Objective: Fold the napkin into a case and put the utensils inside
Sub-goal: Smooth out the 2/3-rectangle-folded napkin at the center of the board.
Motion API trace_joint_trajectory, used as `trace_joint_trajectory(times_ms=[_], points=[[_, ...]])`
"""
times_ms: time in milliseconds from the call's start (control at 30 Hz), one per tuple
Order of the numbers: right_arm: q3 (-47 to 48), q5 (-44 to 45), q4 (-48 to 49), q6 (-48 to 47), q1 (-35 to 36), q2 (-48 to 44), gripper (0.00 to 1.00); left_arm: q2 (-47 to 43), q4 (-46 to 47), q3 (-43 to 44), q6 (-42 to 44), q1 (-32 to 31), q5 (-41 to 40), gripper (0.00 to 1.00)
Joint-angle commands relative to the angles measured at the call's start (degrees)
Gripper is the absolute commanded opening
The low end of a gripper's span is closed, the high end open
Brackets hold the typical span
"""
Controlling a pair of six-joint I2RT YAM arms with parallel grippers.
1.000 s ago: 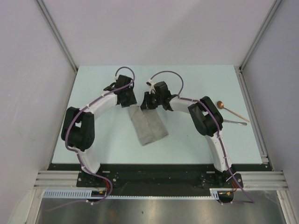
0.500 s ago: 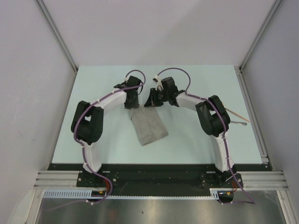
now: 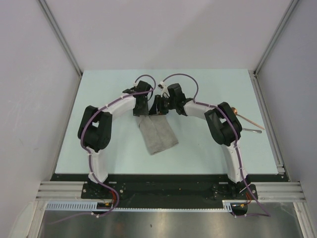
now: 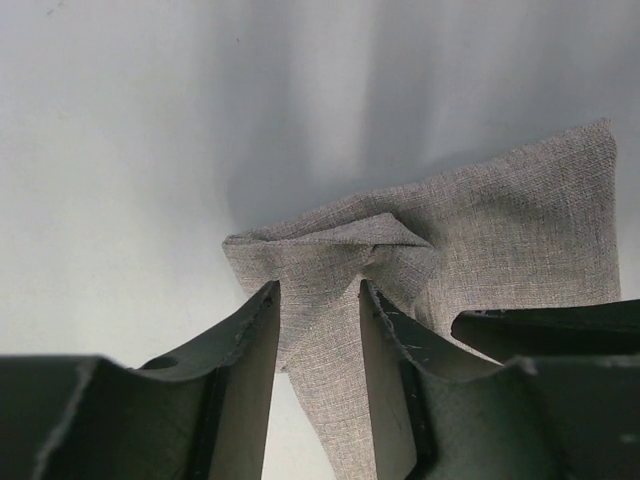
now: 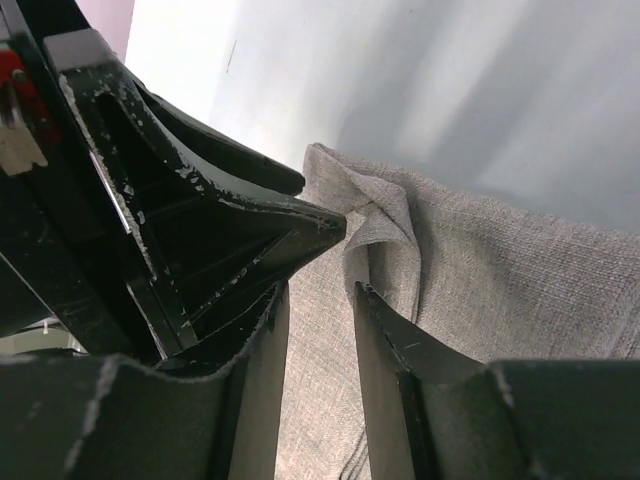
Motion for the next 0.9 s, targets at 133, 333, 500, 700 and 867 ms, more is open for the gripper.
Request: trace_joint_trajectory(times_ms=[133, 333, 500, 700, 867], points=[[2.3, -1.9, 2.8, 1.1, 0.1, 3.5, 0.38, 2.5, 0.1, 3.6, 0.8, -0.5, 1.1, 0.32], [4.1, -2.0, 2.7, 1.1, 0.2, 5.2, 0.38, 1.0, 1.5, 2.3, 0.4, -0.5, 1.5, 0.18], [4.7, -1.5, 2.7, 1.2, 0.2, 5.8, 0.39, 0.0, 1.5, 2.1, 0.3, -0.5, 2.6, 0.04], [6.5, 0.0, 3.4, 1.9, 0.3, 7.3, 0.37, -0.4, 1.6, 2.4, -0.7, -0.5, 5.1, 0.0], [8.8, 1.1, 2.8, 2.1, -0.2, 9.6, 0.15, -2.1, 2.9, 1.0, -2.1, -0.5, 6.2, 0.0]])
